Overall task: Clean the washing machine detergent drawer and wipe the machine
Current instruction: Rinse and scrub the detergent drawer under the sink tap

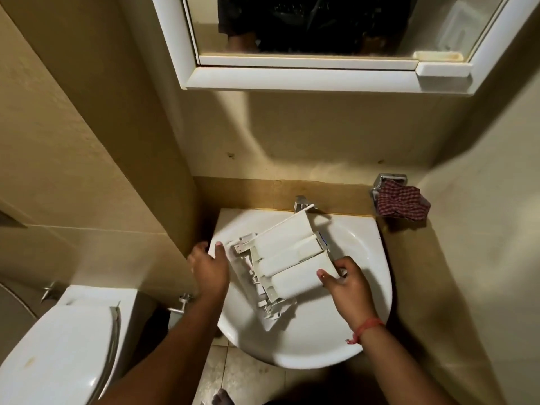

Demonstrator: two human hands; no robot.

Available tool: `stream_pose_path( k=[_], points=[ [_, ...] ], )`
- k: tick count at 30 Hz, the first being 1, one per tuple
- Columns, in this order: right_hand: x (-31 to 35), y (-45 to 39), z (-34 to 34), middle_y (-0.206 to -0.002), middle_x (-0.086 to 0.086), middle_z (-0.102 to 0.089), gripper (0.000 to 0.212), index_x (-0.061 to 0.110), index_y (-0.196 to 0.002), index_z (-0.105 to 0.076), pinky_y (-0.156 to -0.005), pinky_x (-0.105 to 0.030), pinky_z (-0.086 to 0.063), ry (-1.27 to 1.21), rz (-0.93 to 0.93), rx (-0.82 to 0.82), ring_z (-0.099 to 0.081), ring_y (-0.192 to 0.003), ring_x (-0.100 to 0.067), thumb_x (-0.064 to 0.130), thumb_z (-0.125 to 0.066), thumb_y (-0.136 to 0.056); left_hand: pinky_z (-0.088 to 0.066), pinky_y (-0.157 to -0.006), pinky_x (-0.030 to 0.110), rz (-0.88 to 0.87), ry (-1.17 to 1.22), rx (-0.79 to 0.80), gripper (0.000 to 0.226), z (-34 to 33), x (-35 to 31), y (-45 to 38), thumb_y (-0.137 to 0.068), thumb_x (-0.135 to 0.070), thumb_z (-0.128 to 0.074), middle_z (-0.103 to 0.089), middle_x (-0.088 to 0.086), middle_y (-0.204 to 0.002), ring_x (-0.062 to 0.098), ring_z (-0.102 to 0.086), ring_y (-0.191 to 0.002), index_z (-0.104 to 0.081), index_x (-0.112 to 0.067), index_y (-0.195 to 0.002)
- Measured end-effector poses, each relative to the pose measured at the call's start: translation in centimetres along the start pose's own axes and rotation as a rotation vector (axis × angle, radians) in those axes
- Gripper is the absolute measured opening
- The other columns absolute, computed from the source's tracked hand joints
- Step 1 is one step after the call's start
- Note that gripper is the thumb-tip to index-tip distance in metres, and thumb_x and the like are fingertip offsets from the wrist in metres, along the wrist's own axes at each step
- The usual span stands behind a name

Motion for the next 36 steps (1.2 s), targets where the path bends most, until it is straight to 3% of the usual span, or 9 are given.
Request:
stream_pose_path(
  k=[3,5,11,15,19,24,28,31,36],
  points=[
    [-3.3,1.2,-0.9,-0.093,-0.002,-0.069,0.019,0.028,-0.087,-0.057,-0.085,-0.046,-0.057,-0.195,-0.193,0.015,-0.070,-0.086,-0.023,0.025,-0.075,-0.084,-0.046,-0.099,0.049,0.174,0.084,0.281,0.042,-3.1,3.1,2.2,-0.096,-0.053,-0.045,-0.061,0.008,-0.117,0.029,-0.058,-0.108,-0.054,-0.017,-0.116],
    [-4.4,2.0,-1.7,-0.094,-0.008,-0.068,0.015,0.015,-0.093,-0.056,-0.079,-0.039,-0.059,-0.332,-0.288,0.026,-0.069,-0.083,-0.020,0.012,-0.071,-0.088,-0.050,-0.092,0.042,0.141,0.107,0.395,0.024,-4.5,2.6,3.9,-0.099,-0.041,-0.047,-0.066,0.000,-0.106,0.024,-0.062,-0.102,-0.059,-0.023,-0.109],
    [-6.5,3.6,-3.7,-0.113,-0.014,-0.065,0.021,0.001,-0.105,-0.054,-0.088,-0.038,-0.057,-0.387,-0.412,0.200,-0.066,-0.103,-0.026,0.006,-0.068,-0.090,-0.045,-0.065,0.021,-0.071,0.045,0.339,0.016,-3.7,-0.7,4.5,-0.096,-0.018,-0.052,-0.069,-0.005,-0.094,0.011,-0.063,-0.083,-0.063,-0.023,-0.107],
    [-8.0,4.2,-3.9,-0.109,-0.016,-0.067,0.037,0.014,-0.098,-0.060,-0.095,-0.051,-0.053,-0.165,-0.420,0.253,-0.067,-0.095,-0.024,0.035,-0.072,-0.071,-0.047,-0.065,0.027,-0.200,-0.075,0.341,0.012,-3.9,-1.6,4.3,-0.096,-0.019,-0.053,-0.068,-0.003,-0.086,0.014,-0.063,-0.078,-0.064,-0.022,-0.097],
    [-7.3,3.4,-3.6,-0.111,-0.006,-0.066,0.012,0.019,-0.102,-0.059,-0.095,-0.046,-0.055,-0.138,-0.444,0.282,-0.067,-0.096,-0.023,0.015,-0.062,-0.091,-0.045,-0.063,0.030,-0.262,-0.185,0.358,0.016,-5.2,-2.1,3.9,-0.096,-0.015,-0.052,-0.067,0.003,-0.077,0.020,-0.061,-0.072,-0.065,-0.012,-0.086],
    [-7.8,1.5,-2.6,-0.108,-0.008,-0.062,0.022,0.016,-0.108,-0.054,-0.088,-0.051,-0.056,0.037,-0.504,0.351,-0.074,-0.080,-0.024,0.021,-0.063,-0.089,-0.048,-0.073,0.031,-0.186,-0.291,0.415,0.017,-6.8,-1.4,3.0,-0.093,-0.013,-0.051,-0.070,0.001,-0.086,0.019,-0.063,-0.081,-0.068,-0.015,-0.089],
    [-7.8,1.2,-2.6,-0.120,-0.006,-0.061,0.033,0.014,-0.125,-0.046,-0.070,-0.034,-0.057,0.167,-0.585,0.466,-0.073,-0.092,-0.025,0.021,-0.058,-0.094,-0.049,-0.069,0.031,-0.192,-0.360,0.437,0.022,-7.3,-1.5,2.9,-0.092,-0.014,-0.046,-0.068,0.000,-0.080,0.019,-0.063,-0.076,-0.065,-0.014,-0.081],
    [-9.0,1.6,-2.9,-0.126,-0.006,-0.055,0.039,0.014,-0.130,-0.047,-0.095,-0.047,-0.054,0.063,-0.688,0.532,-0.071,-0.090,-0.024,0.014,-0.059,-0.093,-0.049,-0.072,0.036,-0.278,-0.451,0.449,0.020,-7.7,-2.4,3.1,-0.089,-0.015,-0.044,-0.064,0.004,-0.082,0.023,-0.060,-0.079,-0.058,-0.011,-0.077],
    [-9.7,0.8,-3.2,-0.134,0.001,-0.050,0.038,0.018,-0.128,-0.051,-0.096,-0.047,-0.054,-0.020,-0.708,0.597,-0.066,-0.086,-0.018,0.011,-0.060,-0.092,-0.039,-0.072,0.035,-0.387,-0.587,0.400,0.021,-8.0,-3.3,3.0,-0.095,-0.016,-0.042,-0.059,0.012,-0.091,0.029,-0.055,-0.086,-0.054,-0.007,-0.081]
  ],
)
Point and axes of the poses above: each hand's wrist, its own y-axis away from the middle knuckle, its own z-axis out of the back of the hand, x = y × z, the point moved 9 cm from there along -y, towards the middle knuckle
